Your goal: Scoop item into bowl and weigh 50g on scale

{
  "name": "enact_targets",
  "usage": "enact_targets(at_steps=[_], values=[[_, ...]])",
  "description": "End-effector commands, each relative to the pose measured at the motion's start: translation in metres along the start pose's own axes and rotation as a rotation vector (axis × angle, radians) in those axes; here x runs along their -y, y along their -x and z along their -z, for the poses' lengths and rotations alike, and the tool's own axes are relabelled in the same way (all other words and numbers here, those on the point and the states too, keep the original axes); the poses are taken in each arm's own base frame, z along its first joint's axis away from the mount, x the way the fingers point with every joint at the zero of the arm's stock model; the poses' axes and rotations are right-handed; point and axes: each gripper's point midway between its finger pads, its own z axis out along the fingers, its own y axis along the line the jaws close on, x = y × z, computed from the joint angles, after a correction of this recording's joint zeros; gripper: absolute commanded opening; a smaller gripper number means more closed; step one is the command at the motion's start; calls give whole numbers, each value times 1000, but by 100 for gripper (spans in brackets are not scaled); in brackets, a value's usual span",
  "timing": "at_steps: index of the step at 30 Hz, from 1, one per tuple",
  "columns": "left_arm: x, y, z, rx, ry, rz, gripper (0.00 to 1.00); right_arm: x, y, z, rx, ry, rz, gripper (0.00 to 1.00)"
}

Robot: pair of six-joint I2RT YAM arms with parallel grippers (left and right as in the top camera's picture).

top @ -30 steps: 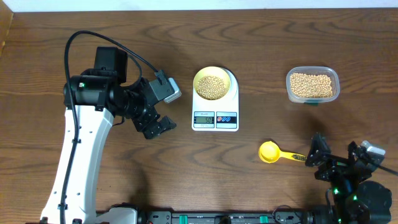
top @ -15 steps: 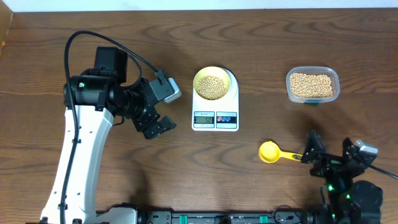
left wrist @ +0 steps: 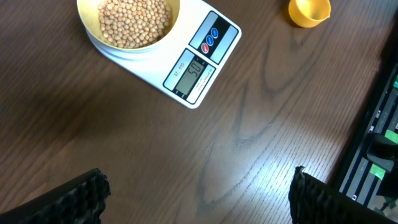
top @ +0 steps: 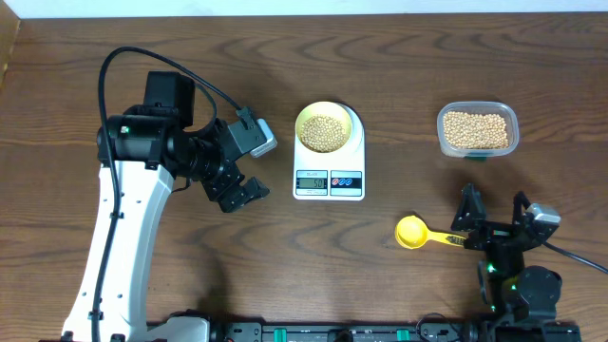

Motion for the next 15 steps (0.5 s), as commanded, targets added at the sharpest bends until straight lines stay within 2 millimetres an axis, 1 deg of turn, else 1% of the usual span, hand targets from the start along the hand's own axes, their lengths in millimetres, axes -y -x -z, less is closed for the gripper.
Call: enact_targets(at_steps=[1,3,9,15], values=[[1,3,0,9,-11,-17,95,1,-11,-4,3,17,19,99],[1,3,0,9,-11,-16,95,2,-14,-5,2,18,20,99],[1,3,0,9,-11,-17,95,2,-14,-5,3,17,69,99],[1,3,0,9,-11,-16,95,3,-14,-5,2,16,212,99]])
